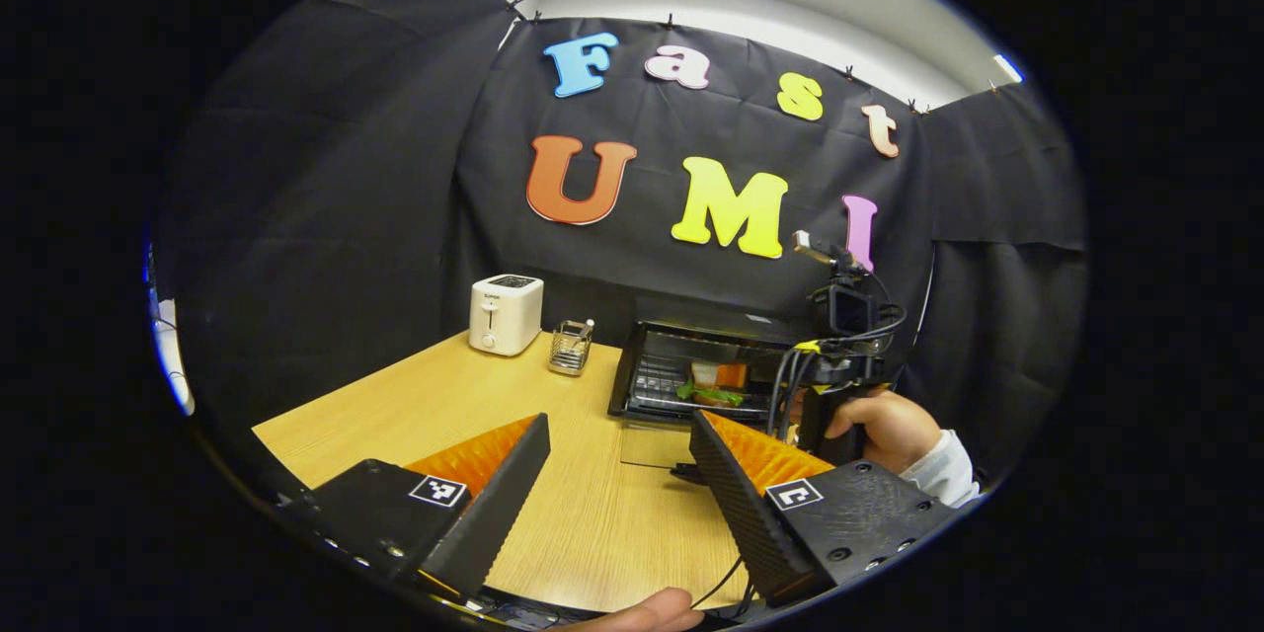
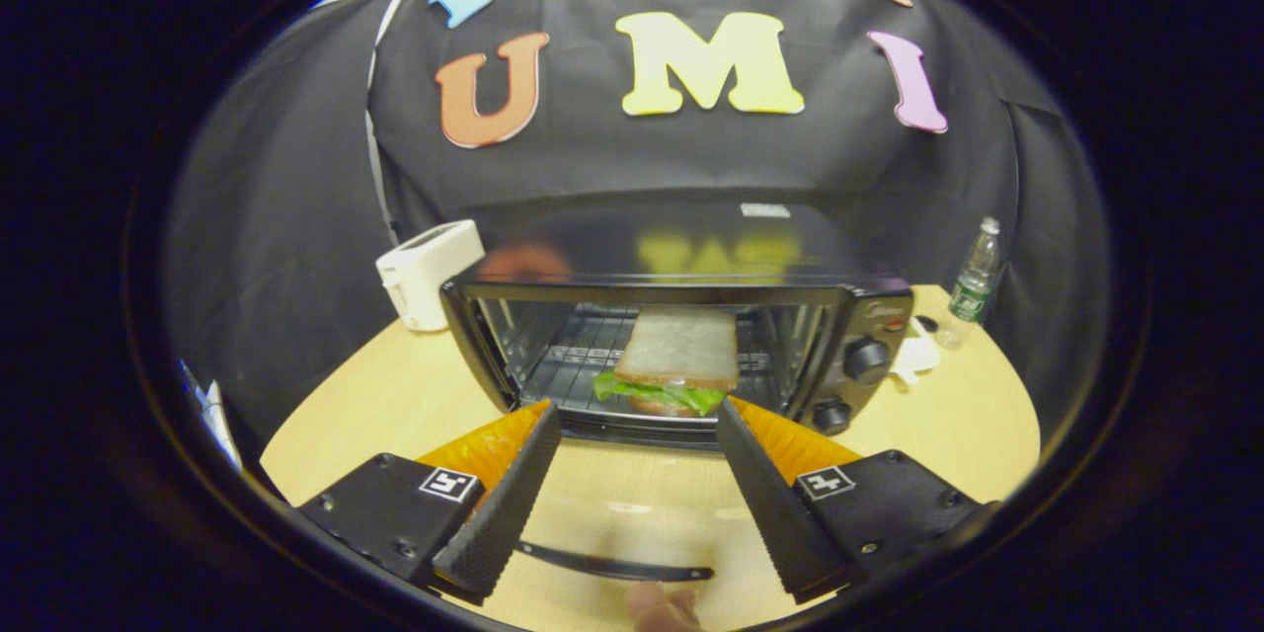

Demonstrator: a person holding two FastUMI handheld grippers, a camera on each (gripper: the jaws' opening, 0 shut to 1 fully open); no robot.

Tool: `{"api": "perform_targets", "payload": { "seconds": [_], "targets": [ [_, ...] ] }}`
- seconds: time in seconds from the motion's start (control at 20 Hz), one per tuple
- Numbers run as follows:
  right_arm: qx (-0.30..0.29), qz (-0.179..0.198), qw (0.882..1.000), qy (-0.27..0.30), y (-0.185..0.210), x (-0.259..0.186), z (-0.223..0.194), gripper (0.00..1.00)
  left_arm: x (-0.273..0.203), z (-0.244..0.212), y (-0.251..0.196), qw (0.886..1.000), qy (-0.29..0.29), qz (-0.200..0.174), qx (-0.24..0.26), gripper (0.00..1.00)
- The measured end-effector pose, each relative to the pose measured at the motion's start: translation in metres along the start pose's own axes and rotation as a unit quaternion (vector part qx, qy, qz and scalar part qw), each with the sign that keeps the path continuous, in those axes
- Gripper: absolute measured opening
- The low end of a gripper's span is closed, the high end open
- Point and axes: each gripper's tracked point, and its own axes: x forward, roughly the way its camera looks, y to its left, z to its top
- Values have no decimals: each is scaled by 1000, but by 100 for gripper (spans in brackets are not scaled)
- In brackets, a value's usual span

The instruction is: Open the electric oven with the left hand, put the food in, and close the electric oven.

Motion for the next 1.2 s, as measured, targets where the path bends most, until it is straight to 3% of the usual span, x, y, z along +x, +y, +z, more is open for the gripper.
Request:
{"api": "perform_targets", "payload": {
  "seconds": [0.45, 0.65, 0.95, 1.0, 1.2],
  "targets": [
    [-13, -16, 987, -162, -62, -189, 56, 97, 18, 6, -30, 999, 0, -4, 39, 94],
    [22, -10, 979, -204, -104, -257, 66, 97, 49, -16, -67, 998, 29, -46, 37, 94],
    [30, -47, 965, -257, -169, -322, 60, 100, 91, -88, -107, 989, 115, -78, 52, 95],
    [33, -50, 964, -260, -176, -328, 56, 96, 94, -98, -113, 987, 123, -80, 58, 95],
    [33, -58, 958, -277, -196, -348, 47, 96, 109, -138, -129, 979, 174, -73, 83, 94]
  ]
}}
